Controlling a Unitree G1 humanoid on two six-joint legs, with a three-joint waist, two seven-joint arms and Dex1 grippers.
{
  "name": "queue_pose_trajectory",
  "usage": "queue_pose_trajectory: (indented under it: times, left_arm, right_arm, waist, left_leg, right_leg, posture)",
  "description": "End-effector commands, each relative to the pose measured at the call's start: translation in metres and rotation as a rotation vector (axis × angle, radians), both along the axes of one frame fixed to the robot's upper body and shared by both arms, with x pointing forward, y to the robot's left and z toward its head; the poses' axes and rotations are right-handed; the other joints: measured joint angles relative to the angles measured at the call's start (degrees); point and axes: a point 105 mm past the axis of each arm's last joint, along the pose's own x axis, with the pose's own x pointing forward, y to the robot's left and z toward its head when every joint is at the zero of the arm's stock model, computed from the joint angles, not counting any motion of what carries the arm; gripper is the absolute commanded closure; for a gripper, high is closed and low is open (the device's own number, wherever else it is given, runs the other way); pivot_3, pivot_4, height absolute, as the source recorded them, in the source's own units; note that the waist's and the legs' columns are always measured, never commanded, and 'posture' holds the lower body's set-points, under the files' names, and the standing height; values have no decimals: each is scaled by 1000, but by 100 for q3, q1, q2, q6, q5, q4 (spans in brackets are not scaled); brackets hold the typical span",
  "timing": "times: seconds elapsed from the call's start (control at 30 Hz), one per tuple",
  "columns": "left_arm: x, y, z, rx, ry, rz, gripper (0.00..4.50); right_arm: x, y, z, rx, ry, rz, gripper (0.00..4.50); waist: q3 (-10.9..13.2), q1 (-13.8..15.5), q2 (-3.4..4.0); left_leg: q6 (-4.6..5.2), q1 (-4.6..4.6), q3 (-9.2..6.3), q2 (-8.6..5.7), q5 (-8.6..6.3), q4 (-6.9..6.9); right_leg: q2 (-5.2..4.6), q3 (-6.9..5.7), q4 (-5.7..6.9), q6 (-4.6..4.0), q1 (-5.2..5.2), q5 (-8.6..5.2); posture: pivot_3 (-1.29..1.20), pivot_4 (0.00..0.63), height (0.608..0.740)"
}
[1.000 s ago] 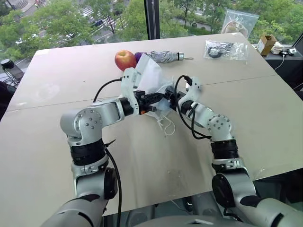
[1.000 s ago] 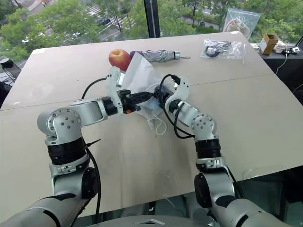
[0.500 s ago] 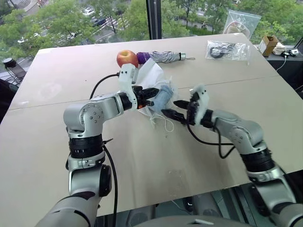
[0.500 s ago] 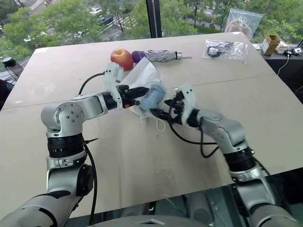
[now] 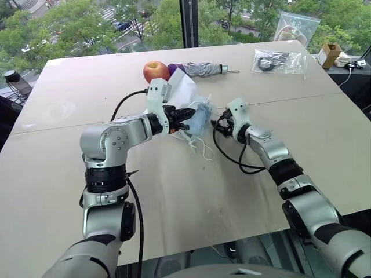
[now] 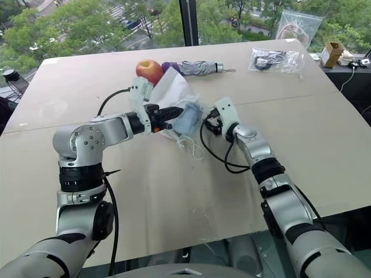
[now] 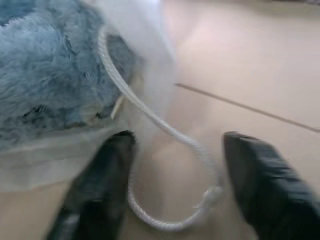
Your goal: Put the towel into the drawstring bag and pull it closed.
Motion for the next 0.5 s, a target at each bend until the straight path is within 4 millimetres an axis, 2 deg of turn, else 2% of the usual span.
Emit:
queue_pose_trajectory:
  times: [0.03, 0.1, 0.13, 0.17, 0.27, 0.37, 0.47, 0.5]
  left_arm:
    - [0, 2, 9, 4, -50, 6, 4500]
    - [1, 3, 4, 22, -47, 13, 4500]
    - [1, 3, 3, 26, -47, 14, 4500]
    - [1, 3, 2, 29, -46, 13, 4500]
    - [-1, -2, -2, 50, -52, -23, 4500]
    - [-1, -4, -1, 59, -87, -43, 4500]
    - [3, -1, -5, 87, -106, -35, 4500]
    - [4, 1, -6, 95, -110, -31, 4228]
  right_arm:
    - [3, -1, 27, 52, -84, 19, 3247]
    - [-5, -1, 34, 72, -96, 68, 3855]
    - [-8, -1, 38, 79, -101, 85, 4344]
    - [-10, -2, 41, 84, -104, 94, 4475]
    - [-13, -8, 70, 140, -168, 80, 4475]
    - [-15, -11, 111, 263, -227, 74, 4475]
    - [-22, -12, 166, 511, -281, 99, 4475]
    - [-25, -13, 181, 600, -284, 115, 4493]
  waist:
    - [0, -13, 0]
    - [0, -21, 1]
    - [0, -24, 1]
    - [0, -27, 1]
    - [1, -29, 1]
    - [1, -27, 2]
    - [2, -28, 4]
    - [3, -28, 5]
  left_leg:
    - [0, 0, -1, 0, 0, -2]
    - [3, 0, -2, 1, -2, -3]
    - [6, 0, -3, 2, -3, -4]
    - [15, 1, -4, 3, -9, -4]
    - [17, 3, -4, 4, -10, -3]
    - [18, 5, -4, 3, -11, -2]
    - [19, 5, -4, 3, -11, 1]
    - [19, 6, -4, 4, -11, 0]
  right_leg:
    - [0, -1, 0, 0, -1, 0]
    - [1, -3, 5, 0, -4, 0]
    - [2, -3, 8, 0, -5, 0]
    - [3, -5, 11, 0, -6, 0]
    - [4, -4, 18, 0, -5, 0]
    - [4, -2, 18, 0, -5, 0]
    - [4, -2, 20, 0, -5, 0]
    - [5, -1, 21, -1, -6, 1]
  posture:
    - [0, 150, 740]
    - [0, 150, 740]
    - [0, 150, 740]
    - [0, 150, 740]
    - [0, 150, 740]
    - [0, 150, 740]
    - [0, 150, 740]
    - [0, 150, 740]
